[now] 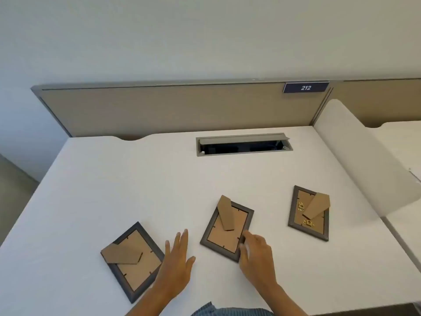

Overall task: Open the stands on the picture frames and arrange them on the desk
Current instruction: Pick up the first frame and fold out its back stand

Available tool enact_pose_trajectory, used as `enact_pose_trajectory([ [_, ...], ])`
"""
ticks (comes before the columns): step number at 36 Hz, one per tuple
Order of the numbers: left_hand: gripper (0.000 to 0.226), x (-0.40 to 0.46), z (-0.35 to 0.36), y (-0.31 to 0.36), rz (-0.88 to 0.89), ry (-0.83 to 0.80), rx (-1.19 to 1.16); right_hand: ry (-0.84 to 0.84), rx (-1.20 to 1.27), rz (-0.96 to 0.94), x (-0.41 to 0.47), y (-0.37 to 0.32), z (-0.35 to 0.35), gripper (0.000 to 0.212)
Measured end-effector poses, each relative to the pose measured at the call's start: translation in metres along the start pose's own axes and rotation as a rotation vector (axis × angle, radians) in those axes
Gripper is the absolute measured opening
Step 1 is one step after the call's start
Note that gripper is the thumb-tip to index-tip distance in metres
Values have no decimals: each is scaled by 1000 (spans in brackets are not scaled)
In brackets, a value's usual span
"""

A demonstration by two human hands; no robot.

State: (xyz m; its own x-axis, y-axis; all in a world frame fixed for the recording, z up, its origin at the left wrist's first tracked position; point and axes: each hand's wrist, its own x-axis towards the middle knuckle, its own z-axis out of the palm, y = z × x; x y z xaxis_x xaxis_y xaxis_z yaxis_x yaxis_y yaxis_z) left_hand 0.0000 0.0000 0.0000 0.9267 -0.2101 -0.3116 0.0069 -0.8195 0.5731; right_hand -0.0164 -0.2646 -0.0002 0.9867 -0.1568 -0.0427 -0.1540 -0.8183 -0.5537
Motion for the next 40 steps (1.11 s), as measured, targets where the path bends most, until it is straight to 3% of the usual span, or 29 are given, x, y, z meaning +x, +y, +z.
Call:
enact_pose_trajectory([
  [5, 72, 11, -3, 7, -81, 2, -64, -13, 262, 339, -2, 3, 2, 41],
  [7, 74, 12, -3, 10, -95, 38, -85, -29, 291, 361, -2, 4, 3, 41],
  [12, 51, 20, 6, 25, -114, 86, -211, -57, 338, 374, -1, 2, 0, 41],
  [16, 54, 26, 11, 37, -121, 78, -252, -72, 419, 395, 2, -3, 0, 45],
  [27, 53, 35, 13, 53, -172, 92, -348, -65, 857, 726, 21, -11, -8, 47],
  [34, 64, 38, 11, 60, -226, 53, -393, -66, 959, 773, 29, -11, -5, 46],
  [40, 64, 38, 8, 63, -150, 8, -398, -51, 892, 667, 30, -16, -12, 39],
])
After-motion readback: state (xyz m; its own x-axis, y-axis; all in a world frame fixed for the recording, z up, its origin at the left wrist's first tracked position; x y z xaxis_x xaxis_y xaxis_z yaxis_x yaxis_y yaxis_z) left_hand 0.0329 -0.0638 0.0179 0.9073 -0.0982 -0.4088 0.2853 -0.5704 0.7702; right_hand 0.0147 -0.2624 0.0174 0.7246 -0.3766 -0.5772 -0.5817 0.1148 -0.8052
